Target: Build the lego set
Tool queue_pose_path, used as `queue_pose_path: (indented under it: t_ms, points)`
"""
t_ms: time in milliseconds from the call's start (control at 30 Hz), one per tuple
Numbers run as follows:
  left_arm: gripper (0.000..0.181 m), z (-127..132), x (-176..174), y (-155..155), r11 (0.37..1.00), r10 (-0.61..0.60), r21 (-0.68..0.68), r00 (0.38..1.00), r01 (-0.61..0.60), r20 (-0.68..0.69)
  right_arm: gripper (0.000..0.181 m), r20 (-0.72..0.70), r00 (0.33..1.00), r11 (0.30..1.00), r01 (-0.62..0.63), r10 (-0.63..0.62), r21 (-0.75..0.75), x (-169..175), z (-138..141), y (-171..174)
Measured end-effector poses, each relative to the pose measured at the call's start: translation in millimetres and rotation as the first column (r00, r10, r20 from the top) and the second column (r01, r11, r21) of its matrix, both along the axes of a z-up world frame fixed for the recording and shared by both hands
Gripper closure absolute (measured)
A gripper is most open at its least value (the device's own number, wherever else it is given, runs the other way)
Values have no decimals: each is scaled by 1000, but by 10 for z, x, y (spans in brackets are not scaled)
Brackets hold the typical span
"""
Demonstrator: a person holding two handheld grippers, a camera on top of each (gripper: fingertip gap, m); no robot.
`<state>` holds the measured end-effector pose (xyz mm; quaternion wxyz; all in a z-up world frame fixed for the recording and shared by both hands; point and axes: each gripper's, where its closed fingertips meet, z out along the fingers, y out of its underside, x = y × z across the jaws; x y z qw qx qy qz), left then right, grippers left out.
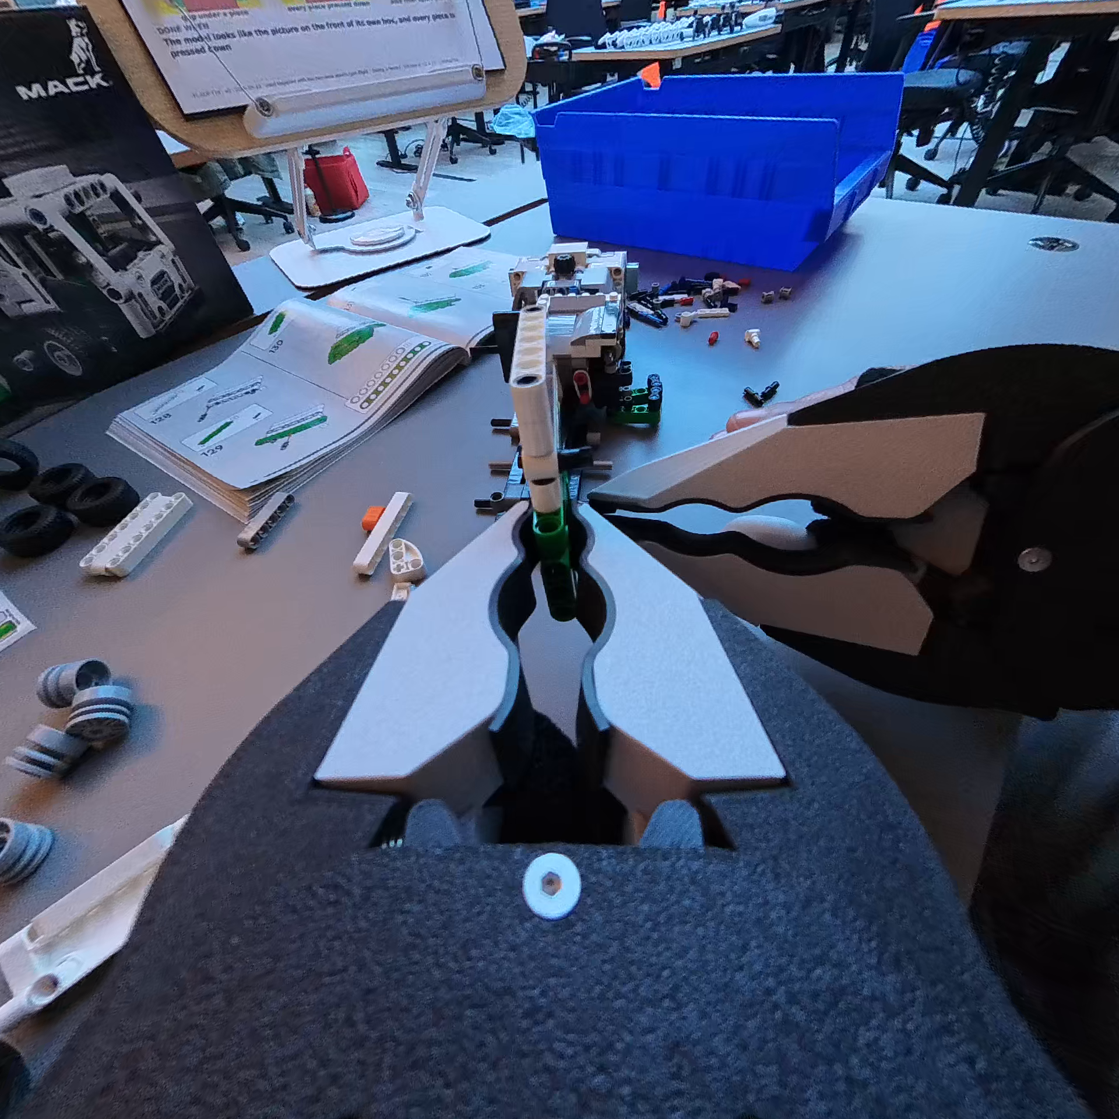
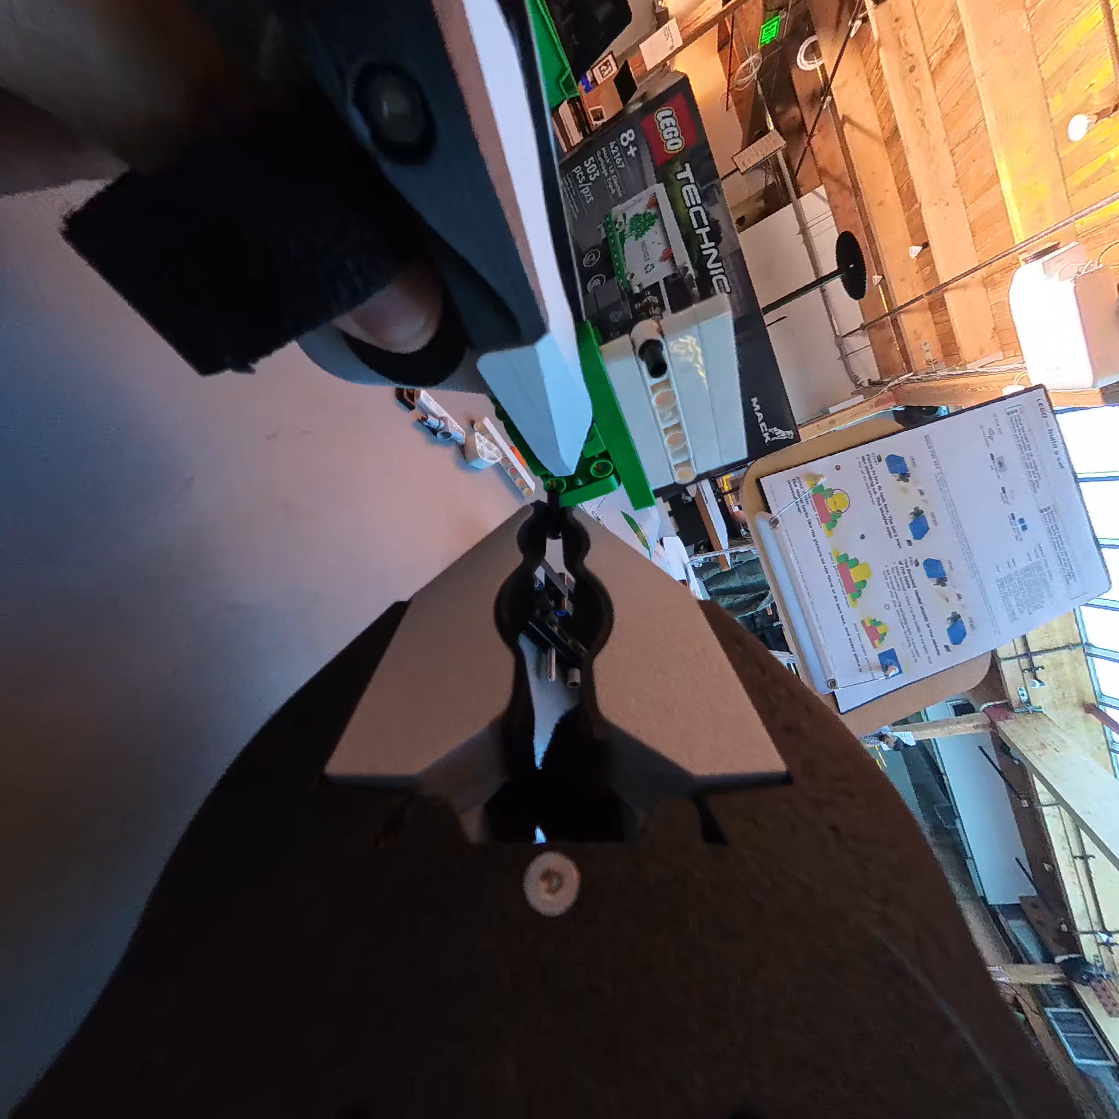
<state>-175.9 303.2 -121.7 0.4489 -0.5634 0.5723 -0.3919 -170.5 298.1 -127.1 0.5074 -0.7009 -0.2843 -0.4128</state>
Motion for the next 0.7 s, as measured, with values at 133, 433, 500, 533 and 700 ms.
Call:
queue_pose_path:
  t_ms: [133,433,500,533,700]
  points:
    - [176,2,3,-6,1000,8,22,1000,-8,0,179,-3,1000,1000,0,0,1,-1,3,-4]
    - [176,1,13,-4,997,28,77,1000,-27,-5,179,-24,1000,1000,-1,1,1,-2,0,0]
    - [176,3,15,-5,995,31,92,1000,-30,-5,180,-29,1000,1000,-3,3,1,-3,0,-1]
    - [176,6,15,-6,995,31,97,999,-31,-4,179,-34,999,1000,-5,5,3,-4,4,-3]
    - [176,-12,18,6,995,36,93,999,-34,-14,179,-44,999,1000,-20,21,6,-31,9,-4]
